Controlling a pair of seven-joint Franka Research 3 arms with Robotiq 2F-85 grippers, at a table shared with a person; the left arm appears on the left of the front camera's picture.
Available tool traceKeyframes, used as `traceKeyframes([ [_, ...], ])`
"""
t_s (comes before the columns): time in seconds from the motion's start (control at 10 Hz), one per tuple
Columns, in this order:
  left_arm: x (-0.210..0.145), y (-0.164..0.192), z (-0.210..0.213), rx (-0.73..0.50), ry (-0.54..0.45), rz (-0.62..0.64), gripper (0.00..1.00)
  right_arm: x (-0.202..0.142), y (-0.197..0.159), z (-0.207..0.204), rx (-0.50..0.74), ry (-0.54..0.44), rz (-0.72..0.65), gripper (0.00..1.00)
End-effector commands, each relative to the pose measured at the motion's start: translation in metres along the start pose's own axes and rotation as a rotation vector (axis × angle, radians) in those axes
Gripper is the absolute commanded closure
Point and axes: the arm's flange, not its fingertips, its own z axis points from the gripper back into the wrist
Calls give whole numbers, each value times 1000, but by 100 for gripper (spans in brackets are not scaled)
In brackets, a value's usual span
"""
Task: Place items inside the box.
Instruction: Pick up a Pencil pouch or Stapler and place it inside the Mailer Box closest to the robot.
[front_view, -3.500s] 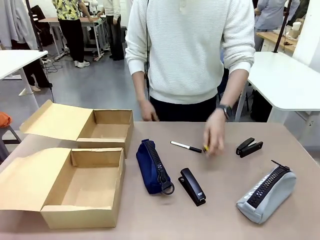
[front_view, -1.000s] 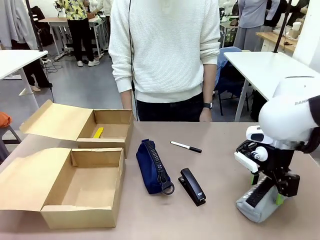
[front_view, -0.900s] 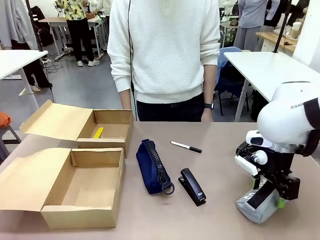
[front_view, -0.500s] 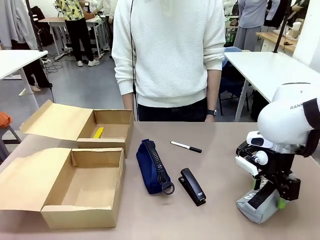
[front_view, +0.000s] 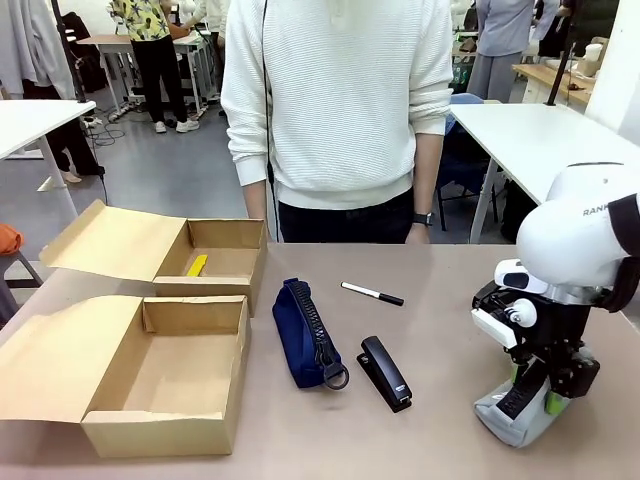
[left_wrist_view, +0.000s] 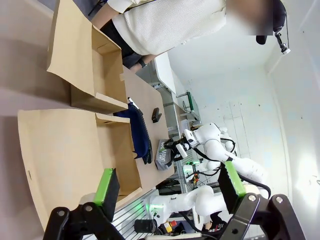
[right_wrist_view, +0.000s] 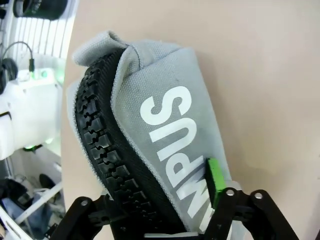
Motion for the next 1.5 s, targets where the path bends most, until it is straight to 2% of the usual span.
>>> traceKeyframes([
  [0.0,1,-2,0,-17,-7,-20,0,-2,41,-24,11,-4,-39,100],
  [0.1,1,-2,0,-17,-7,-20,0,-1,41,-23,13,-6,-45,86],
  [0.3,1,-2,0,-17,-7,-20,0,-3,42,-21,-1,-8,-57,100],
  [0.5,1,-2,0,-17,-7,-20,0,-3,46,-18,-8,-21,-62,100],
  [0.7,1,-2,0,-17,-7,-20,0,-3,56,-2,-65,-39,-150,100],
  [0.8,1,-2,0,-17,-7,-20,0,-1,73,22,-109,-85,-272,100],
  [1.0,1,-2,0,-17,-7,-20,0,-5,134,82,-142,-217,-553,100],
  [1.1,1,-2,0,-17,-7,-20,0,-12,169,102,-93,-313,-730,100],
  [1.2,1,-2,0,-17,-7,-20,0,-9,194,112,-132,-439,-987,100],
  [1.3,1,-2,0,-17,-7,-20,0,9,201,113,-329,-379,-903,100],
  [1.4,1,-2,0,-17,-7,-20,0,-19,137,141,-78,-282,-685,100],
])
